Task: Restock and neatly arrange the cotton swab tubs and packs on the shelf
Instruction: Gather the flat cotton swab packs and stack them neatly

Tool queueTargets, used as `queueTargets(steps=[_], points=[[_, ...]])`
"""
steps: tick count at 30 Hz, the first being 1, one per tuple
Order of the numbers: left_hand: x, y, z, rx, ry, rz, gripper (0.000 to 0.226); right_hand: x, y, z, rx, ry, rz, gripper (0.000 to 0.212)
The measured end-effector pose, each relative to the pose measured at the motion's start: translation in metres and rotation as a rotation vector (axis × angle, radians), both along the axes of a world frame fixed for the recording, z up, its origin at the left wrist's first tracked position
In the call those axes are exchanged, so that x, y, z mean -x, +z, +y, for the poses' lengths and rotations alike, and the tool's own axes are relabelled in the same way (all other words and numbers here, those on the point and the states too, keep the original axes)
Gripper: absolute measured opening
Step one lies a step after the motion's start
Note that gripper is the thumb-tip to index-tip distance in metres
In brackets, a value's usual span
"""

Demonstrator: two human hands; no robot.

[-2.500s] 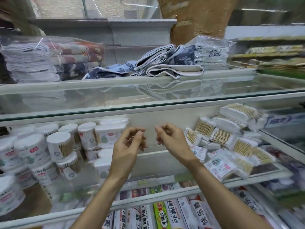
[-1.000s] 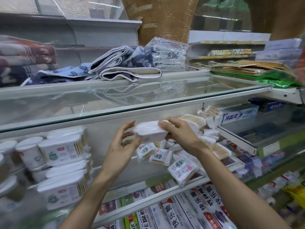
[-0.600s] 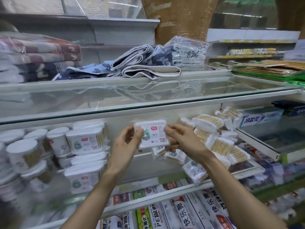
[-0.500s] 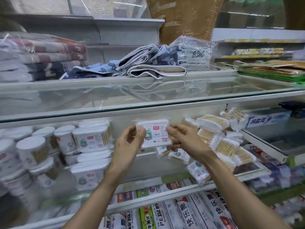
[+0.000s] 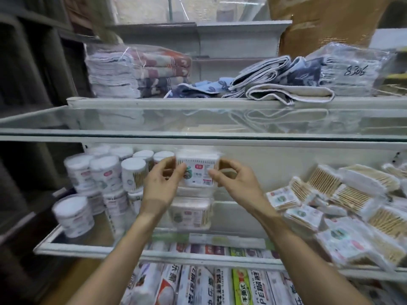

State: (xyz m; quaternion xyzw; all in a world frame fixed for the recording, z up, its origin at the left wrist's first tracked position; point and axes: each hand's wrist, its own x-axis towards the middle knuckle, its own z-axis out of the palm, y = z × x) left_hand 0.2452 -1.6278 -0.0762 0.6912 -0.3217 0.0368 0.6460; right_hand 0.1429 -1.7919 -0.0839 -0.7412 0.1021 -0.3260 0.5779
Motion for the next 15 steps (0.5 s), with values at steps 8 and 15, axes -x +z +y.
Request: queueTargets(steps=[8,15], points=[[-0.014,-0.014,0.013,-0.078,-0.035,0.018,0.018,-0.017,-0.015,0.008,0.056,-0.060,0.036,0.029],[-0.016,-0.022,0.014,-0.145,-0.046,0.067,0.027,-0.012,-0.019,0.013,0.064,-0.038,0.107,0.031]])
